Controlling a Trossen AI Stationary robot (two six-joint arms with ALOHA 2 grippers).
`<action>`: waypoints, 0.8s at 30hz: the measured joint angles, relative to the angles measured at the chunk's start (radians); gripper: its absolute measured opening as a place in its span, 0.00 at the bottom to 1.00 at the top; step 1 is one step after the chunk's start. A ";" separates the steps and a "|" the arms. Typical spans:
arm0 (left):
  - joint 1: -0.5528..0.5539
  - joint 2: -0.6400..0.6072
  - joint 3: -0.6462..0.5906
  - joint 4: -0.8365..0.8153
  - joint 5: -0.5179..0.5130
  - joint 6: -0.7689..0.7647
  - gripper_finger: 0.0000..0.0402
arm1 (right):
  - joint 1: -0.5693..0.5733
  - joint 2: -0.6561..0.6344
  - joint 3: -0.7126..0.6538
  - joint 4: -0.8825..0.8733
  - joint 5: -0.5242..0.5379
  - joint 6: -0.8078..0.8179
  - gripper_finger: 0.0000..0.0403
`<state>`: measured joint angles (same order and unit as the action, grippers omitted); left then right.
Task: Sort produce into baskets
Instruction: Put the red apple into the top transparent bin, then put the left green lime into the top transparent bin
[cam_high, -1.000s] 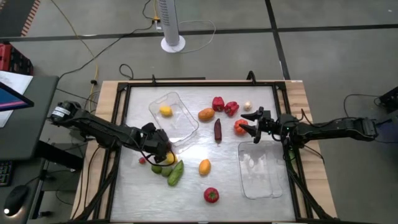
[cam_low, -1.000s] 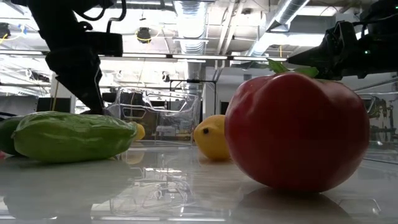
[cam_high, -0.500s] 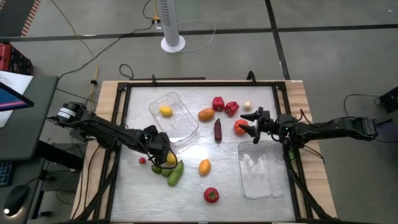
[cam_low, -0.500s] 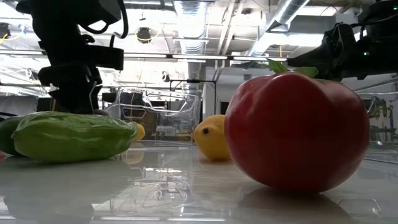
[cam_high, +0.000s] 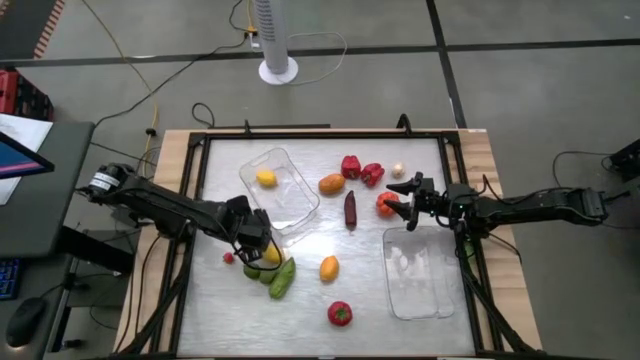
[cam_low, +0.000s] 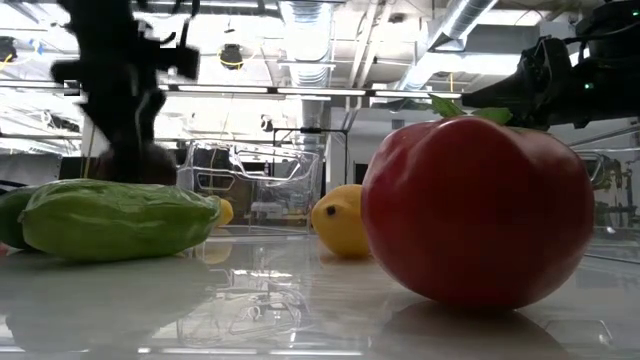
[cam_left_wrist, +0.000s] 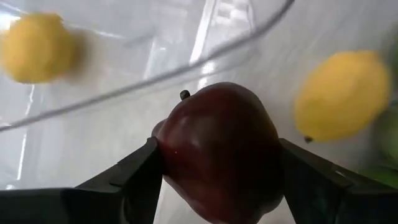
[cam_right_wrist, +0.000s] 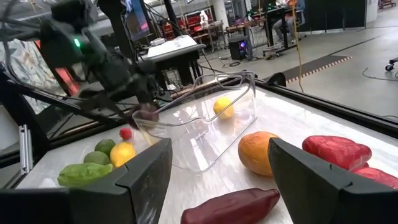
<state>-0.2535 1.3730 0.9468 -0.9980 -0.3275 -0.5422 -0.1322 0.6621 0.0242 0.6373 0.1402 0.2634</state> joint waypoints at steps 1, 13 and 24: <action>0.000 -0.007 0.035 -0.041 -0.010 0.000 0.64 | 0.000 0.000 0.000 0.000 0.000 0.000 0.72; 0.060 -0.034 0.196 0.012 -0.431 0.245 0.68 | 0.000 0.000 0.000 0.000 0.000 0.000 0.72; 0.134 -0.036 0.264 0.018 -0.290 0.341 0.97 | 0.000 0.000 0.000 -0.001 0.000 0.000 0.72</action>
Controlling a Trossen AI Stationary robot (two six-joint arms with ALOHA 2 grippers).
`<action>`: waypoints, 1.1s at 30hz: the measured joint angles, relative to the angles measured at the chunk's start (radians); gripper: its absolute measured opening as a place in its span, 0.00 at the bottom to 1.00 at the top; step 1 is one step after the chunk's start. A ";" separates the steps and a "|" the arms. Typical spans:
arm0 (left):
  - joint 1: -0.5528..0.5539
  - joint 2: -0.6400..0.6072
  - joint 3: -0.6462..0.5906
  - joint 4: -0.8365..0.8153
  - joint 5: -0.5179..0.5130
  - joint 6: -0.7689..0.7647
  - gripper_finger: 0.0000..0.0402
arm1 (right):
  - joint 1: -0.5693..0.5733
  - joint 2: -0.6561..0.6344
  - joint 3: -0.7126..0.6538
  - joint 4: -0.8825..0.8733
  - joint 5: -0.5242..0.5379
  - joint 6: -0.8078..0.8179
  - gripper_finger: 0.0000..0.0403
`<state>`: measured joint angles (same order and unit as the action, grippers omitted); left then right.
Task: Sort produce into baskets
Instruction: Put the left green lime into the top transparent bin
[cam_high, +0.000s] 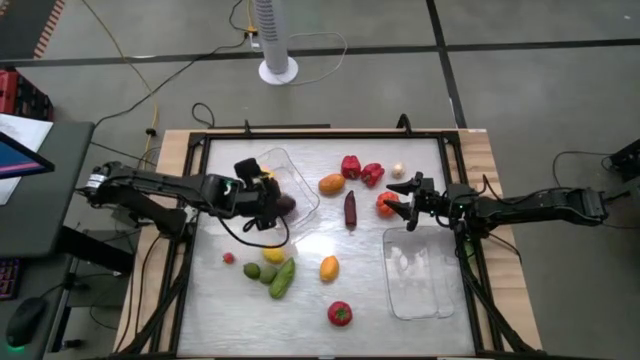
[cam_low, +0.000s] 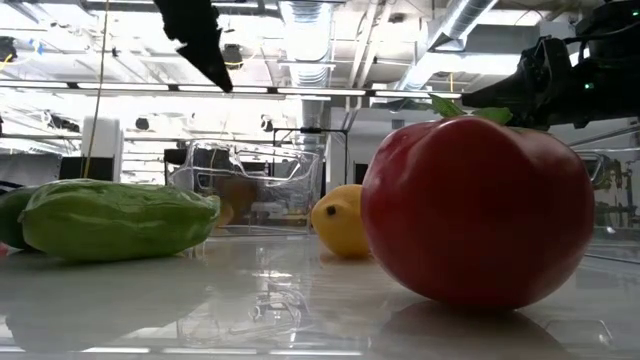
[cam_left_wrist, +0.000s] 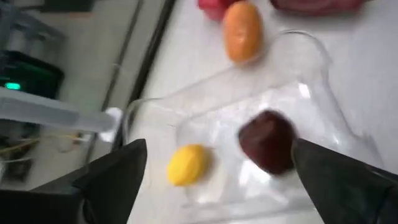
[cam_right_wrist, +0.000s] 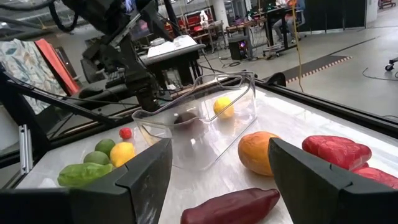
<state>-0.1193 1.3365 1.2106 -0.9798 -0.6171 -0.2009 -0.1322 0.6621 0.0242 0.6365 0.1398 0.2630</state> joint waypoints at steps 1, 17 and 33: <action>-0.009 -0.003 0.013 -0.017 0.032 -0.022 0.97 | 0.000 0.000 0.000 0.000 0.000 0.000 0.72; -0.479 -0.009 -0.161 -0.058 0.374 -0.517 0.85 | 0.000 0.000 0.000 -0.004 0.000 0.006 0.72; -0.467 -0.008 -0.423 0.263 0.400 -0.439 0.83 | 0.000 0.000 0.000 -0.003 0.000 0.009 0.72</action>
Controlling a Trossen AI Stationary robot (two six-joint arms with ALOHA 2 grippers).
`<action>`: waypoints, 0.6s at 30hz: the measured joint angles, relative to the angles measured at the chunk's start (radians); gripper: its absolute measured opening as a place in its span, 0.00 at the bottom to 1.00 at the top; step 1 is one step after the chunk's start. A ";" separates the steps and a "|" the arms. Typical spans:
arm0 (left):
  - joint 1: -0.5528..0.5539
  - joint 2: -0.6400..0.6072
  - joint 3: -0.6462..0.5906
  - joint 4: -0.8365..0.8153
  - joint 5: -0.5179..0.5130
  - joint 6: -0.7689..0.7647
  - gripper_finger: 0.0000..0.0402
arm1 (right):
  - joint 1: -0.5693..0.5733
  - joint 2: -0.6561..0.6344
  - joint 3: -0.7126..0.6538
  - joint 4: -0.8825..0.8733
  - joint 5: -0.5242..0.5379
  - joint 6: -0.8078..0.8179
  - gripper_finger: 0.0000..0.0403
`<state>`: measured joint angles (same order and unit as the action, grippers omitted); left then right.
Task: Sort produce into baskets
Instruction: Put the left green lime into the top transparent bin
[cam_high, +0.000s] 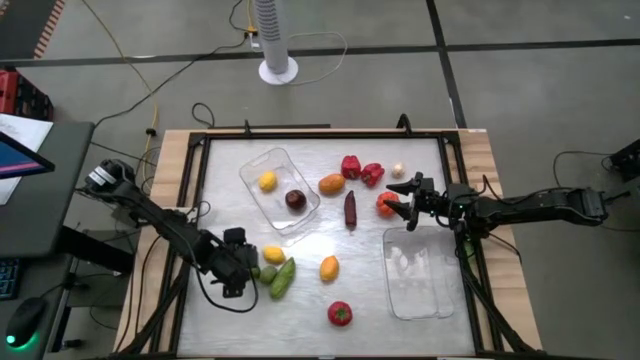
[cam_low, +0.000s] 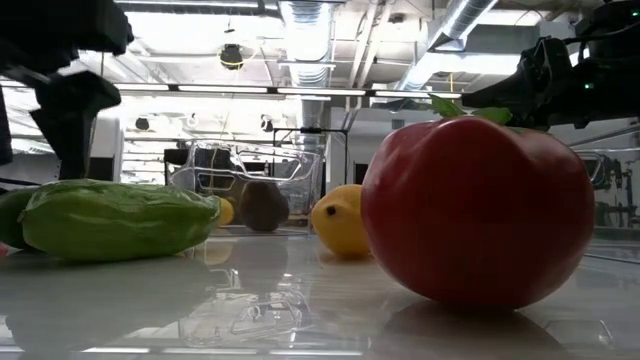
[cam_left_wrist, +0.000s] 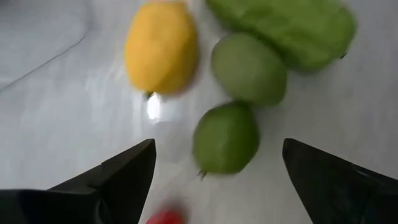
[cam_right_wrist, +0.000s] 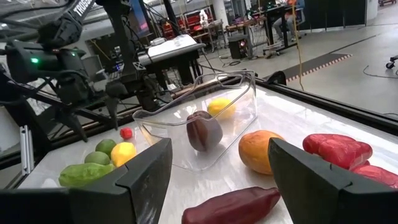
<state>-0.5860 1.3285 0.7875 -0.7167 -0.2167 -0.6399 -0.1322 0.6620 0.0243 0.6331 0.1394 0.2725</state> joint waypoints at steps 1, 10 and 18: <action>0.004 0.000 -0.014 0.039 0.011 0.007 0.83 | 0.000 0.000 0.000 0.000 0.000 0.000 0.72; 0.027 0.000 -0.053 0.100 0.039 0.034 0.78 | 0.000 0.000 0.000 0.000 0.000 0.000 0.72; 0.027 0.000 -0.053 0.096 0.028 0.054 0.74 | 0.000 0.000 0.000 0.000 0.000 0.000 0.72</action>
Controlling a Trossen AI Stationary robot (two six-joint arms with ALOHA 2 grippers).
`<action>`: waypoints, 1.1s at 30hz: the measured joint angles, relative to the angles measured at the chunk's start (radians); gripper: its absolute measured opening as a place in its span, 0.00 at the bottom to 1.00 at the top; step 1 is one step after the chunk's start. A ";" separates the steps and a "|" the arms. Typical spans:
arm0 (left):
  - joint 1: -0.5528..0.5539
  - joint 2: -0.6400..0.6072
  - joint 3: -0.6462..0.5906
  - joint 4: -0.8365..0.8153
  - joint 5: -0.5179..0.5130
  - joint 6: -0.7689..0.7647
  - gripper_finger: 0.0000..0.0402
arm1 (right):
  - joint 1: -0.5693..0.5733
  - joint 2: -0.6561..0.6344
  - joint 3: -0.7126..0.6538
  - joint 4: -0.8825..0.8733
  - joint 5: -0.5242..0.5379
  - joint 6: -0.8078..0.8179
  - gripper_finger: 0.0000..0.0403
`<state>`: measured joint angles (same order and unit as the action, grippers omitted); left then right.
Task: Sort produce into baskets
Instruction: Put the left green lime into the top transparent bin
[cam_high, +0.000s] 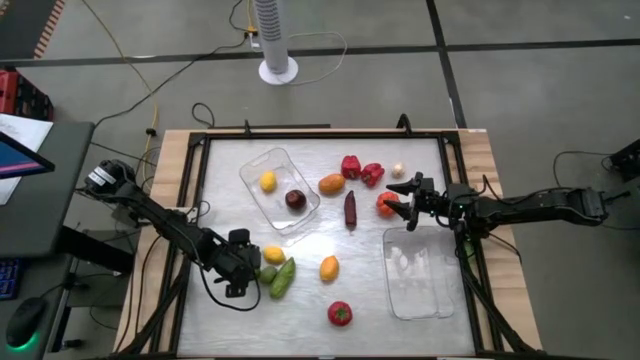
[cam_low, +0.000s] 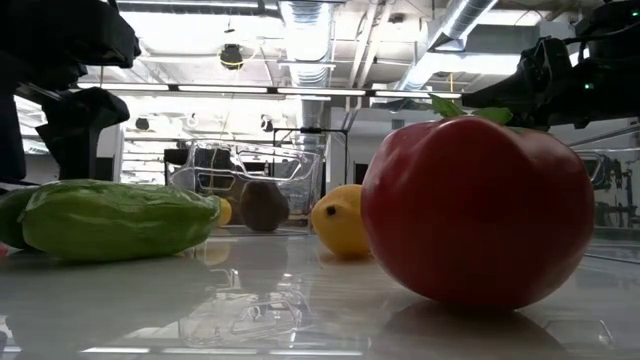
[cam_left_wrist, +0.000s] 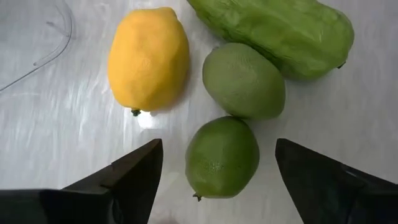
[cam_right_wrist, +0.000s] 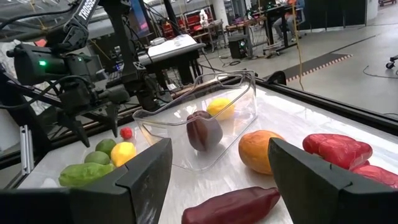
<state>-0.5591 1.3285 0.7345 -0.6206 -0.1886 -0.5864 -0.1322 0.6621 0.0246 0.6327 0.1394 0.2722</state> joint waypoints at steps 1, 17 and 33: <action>0.000 0.000 0.000 -0.002 0.000 0.004 0.74 | 0.000 0.000 0.000 0.000 0.000 0.000 0.72; -0.005 0.116 0.000 0.001 0.057 0.069 0.73 | 0.001 0.000 0.000 -0.003 0.000 0.009 0.72; -0.023 0.189 0.020 -0.034 0.000 0.109 0.45 | 0.001 0.000 0.000 -0.003 0.000 0.010 0.72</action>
<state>-0.5817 1.5177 0.7546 -0.6546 -0.1891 -0.4770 -0.1310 0.6618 0.0246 0.6301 0.1390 0.2817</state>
